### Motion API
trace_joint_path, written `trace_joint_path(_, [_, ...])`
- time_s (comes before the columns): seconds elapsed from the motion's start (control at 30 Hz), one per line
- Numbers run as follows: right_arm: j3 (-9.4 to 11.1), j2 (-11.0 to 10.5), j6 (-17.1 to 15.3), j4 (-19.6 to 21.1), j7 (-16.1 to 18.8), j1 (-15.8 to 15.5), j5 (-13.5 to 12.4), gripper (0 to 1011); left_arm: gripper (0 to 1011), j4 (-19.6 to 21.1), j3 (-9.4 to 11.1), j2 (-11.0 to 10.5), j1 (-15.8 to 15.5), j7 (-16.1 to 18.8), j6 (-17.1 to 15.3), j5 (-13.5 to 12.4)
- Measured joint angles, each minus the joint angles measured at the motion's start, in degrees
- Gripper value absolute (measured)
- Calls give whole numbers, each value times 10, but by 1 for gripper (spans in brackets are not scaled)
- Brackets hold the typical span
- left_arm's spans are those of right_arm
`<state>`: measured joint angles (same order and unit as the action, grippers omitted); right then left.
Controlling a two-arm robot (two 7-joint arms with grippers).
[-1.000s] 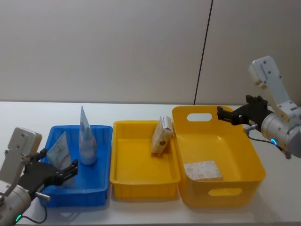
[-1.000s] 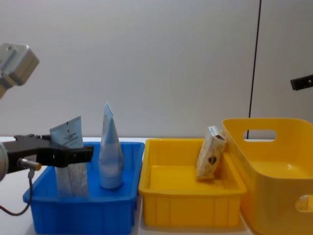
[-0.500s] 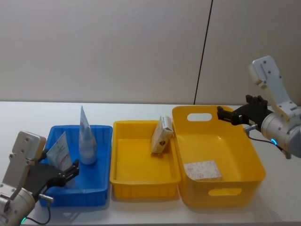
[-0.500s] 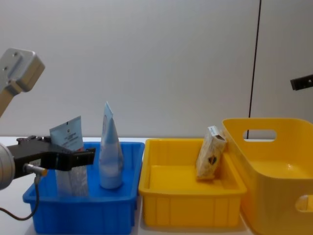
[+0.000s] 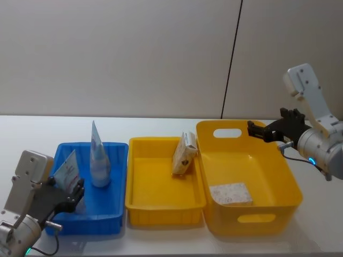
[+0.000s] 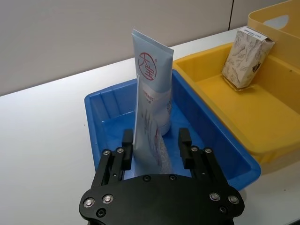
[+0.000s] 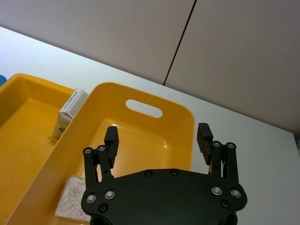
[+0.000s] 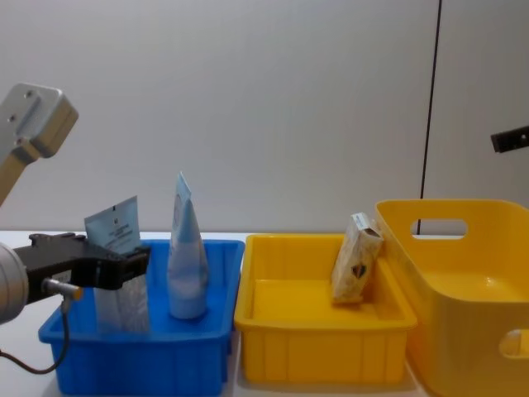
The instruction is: Bimanual collaborative sorting of washing and personal care products
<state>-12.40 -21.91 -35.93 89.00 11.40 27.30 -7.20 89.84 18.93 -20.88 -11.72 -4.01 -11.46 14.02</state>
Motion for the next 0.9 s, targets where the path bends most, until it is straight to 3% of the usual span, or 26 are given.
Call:
trace_joint_path(0.1, [0,0,0,0,0,0,0,1002,529,0,0,0,0,1,0,0])
trace_joint_path(0.2, [0,0,0,0,0,0,0,1002,382,0,0,1,0,1,1,-1])
trace_joint_path(0.3, [0,0,0,0,0,0,0,1002,327,-1,1,1,0,2,1,-1])
trace_joint_path(0.4, [0,0,0,0,0,0,0,1002,205,-1,1,1,1,2,2,-2])
trace_joint_path(0.9, [0,0,0,0,0,0,0,1002,133,-1,1,2,1,3,2,-3])
